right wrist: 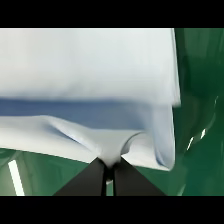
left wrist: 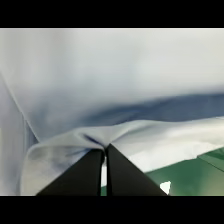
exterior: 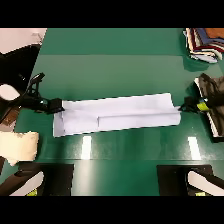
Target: Fold the shirts.
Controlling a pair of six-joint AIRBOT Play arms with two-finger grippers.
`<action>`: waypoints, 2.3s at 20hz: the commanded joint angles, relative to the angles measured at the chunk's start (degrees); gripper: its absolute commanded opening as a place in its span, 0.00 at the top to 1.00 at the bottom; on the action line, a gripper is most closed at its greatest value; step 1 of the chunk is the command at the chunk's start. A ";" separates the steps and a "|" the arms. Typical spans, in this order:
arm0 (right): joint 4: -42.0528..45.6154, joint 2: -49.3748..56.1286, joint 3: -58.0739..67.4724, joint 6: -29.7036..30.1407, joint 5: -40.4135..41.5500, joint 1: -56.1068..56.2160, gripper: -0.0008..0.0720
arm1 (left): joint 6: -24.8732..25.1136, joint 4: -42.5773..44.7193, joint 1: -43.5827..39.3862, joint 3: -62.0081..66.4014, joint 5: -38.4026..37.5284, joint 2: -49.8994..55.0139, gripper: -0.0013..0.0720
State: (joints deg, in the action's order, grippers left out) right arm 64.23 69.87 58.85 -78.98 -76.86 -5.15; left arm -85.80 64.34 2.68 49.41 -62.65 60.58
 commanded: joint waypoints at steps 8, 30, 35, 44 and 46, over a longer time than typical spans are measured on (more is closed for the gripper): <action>-4.55 17.03 13.22 5.20 -3.13 -2.99 0.36 | 0.76 -0.70 0.04 6.25 0.83 6.47 0.51; -26.08 14.51 16.65 14.86 -6.93 -0.74 0.96 | -4.24 -11.02 -30.82 20.52 15.54 29.16 0.95; -28.70 8.96 24.39 12.15 -7.15 8.26 0.97 | -4.37 -11.13 -36.50 28.13 15.17 37.92 0.95; -28.72 8.79 32.28 10.47 -3.74 23.37 0.96 | -4.26 -11.65 -36.28 28.41 15.04 40.11 0.95; -28.74 8.79 33.29 10.47 -2.97 24.72 0.97 | -4.24 -11.65 -34.71 29.24 12.81 39.52 0.95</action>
State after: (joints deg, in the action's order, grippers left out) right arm 35.55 78.74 90.41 -68.27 -81.45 16.69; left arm -90.17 52.42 -33.26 77.97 -47.97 100.33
